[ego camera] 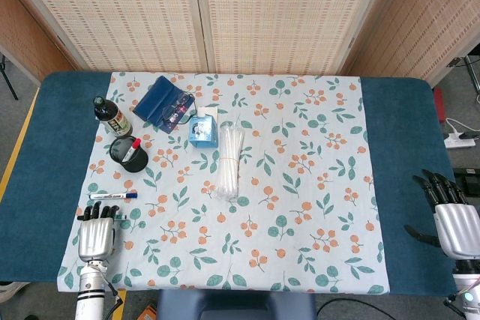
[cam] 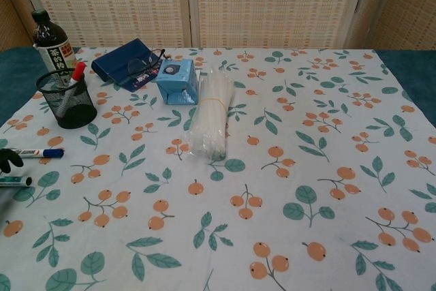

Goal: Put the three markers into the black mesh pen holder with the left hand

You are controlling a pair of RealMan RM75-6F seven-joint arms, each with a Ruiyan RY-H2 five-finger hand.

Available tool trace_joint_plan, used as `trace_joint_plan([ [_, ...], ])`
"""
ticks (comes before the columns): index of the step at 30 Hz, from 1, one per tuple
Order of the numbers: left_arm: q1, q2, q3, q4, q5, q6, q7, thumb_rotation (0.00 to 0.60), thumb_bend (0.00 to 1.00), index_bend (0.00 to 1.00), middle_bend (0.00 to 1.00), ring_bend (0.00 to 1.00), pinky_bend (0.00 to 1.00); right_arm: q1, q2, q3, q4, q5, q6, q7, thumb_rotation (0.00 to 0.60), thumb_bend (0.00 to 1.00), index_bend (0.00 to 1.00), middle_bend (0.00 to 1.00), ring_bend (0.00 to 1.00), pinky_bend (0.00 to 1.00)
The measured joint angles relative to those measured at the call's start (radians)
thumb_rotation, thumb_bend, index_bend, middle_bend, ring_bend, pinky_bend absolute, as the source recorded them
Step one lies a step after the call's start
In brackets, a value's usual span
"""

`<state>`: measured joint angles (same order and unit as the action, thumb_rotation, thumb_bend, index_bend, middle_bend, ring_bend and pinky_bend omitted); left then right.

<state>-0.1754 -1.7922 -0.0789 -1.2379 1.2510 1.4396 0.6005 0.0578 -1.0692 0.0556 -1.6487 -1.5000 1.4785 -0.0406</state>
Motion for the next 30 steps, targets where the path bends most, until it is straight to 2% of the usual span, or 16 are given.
trace_joint_plan([
  [12,-0.003,-0.032,-0.018,0.083,0.006,-0.005,-0.041,0.600,0.40,0.40,0.49,0.16,0.17,0.001,-0.001,0.001,0.004,0.005,-0.002,0.002,0.600,0.00,0.15,0.06,0.09,0.15],
  [19,0.002,-0.034,-0.021,0.095,0.012,0.001,-0.055,0.600,0.40,0.42,0.51,0.18,0.17,0.002,-0.003,0.001,0.006,0.005,-0.005,0.000,0.600,0.00,0.15,0.06,0.09,0.15],
  [25,0.008,-0.022,-0.021,0.068,0.031,0.030,-0.054,0.600,0.40,0.42,0.52,0.18,0.17,0.002,-0.003,0.001,0.007,0.005,-0.003,0.003,0.600,0.00,0.15,0.06,0.09,0.15],
  [30,0.013,0.023,-0.020,-0.021,0.068,0.074,-0.041,0.600,0.40,0.42,0.52,0.18,0.17,0.002,-0.002,0.000,0.006,-0.003,-0.001,0.010,0.600,0.00,0.15,0.06,0.09,0.15],
])
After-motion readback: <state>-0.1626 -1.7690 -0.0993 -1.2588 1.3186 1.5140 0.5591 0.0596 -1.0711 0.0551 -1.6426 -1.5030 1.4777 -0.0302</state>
